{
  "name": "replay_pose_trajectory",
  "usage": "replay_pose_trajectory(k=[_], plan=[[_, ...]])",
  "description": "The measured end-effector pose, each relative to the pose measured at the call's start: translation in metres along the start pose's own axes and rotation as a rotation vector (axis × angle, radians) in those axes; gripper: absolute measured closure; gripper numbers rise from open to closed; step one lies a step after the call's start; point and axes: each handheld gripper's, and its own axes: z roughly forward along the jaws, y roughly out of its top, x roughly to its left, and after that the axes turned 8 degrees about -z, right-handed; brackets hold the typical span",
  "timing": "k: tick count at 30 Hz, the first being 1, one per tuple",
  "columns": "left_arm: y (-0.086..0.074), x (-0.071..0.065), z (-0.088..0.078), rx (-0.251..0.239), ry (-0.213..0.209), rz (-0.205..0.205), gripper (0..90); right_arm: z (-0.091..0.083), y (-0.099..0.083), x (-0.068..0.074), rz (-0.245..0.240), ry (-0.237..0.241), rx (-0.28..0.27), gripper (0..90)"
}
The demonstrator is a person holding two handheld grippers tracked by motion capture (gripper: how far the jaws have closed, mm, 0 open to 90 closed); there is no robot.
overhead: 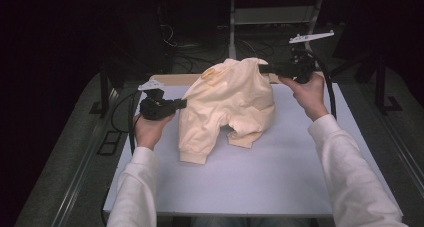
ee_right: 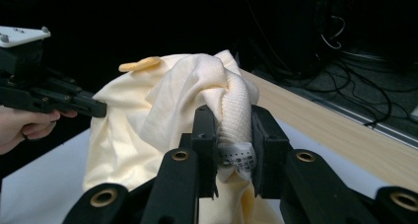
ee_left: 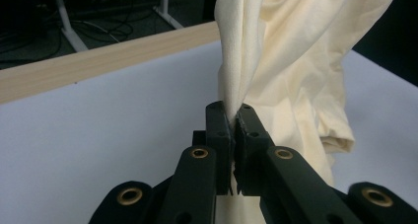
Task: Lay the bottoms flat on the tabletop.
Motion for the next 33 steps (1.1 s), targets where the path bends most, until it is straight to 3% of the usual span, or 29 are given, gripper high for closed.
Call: replay_pose_trajectory(k=[6,15,19,23,24,26,29,31,32,33], plan=[[-0.007,0.007,-0.004,-0.015,0.006,-0.022,84.9,0.014,-0.007,-0.001,0.019,0.016,0.016,73.6],[-0.017,0.013,-0.004,-0.03,0.006,-0.054,85.0,0.034,-0.056,-0.005,0.07,0.042,0.077,72.1],[-0.013,0.01,-0.005,-0.035,-0.011,-0.06,85.0,0.038,-0.072,-0.008,0.1,0.036,0.105,71.5],[-0.002,0.002,-0.004,-0.043,-0.022,-0.044,85.1,0.034,-0.072,-0.01,0.112,0.026,0.088,70.2],[0.001,0.0,-0.004,-0.047,-0.024,-0.036,85.1,0.03,-0.07,-0.01,0.114,0.015,0.081,63.5],[0.006,-0.005,-0.003,-0.05,-0.031,-0.026,85.1,0.028,-0.07,-0.011,0.115,0.01,0.073,58.9],[0.007,-0.007,0.0,-0.041,-0.037,-0.018,85.1,0.019,-0.072,-0.014,0.142,-0.008,0.028,39.1],[0.005,-0.009,0.004,-0.025,-0.036,-0.011,85.1,0.014,-0.075,-0.017,0.163,-0.017,0.008,31.8],[0.004,-0.009,0.005,-0.023,-0.038,-0.009,85.1,0.009,-0.078,-0.02,0.17,-0.044,0.014,22.4],[0.002,-0.01,0.007,-0.025,-0.044,-0.016,85.1,0.009,-0.078,-0.02,0.17,-0.044,0.014,22.4]])
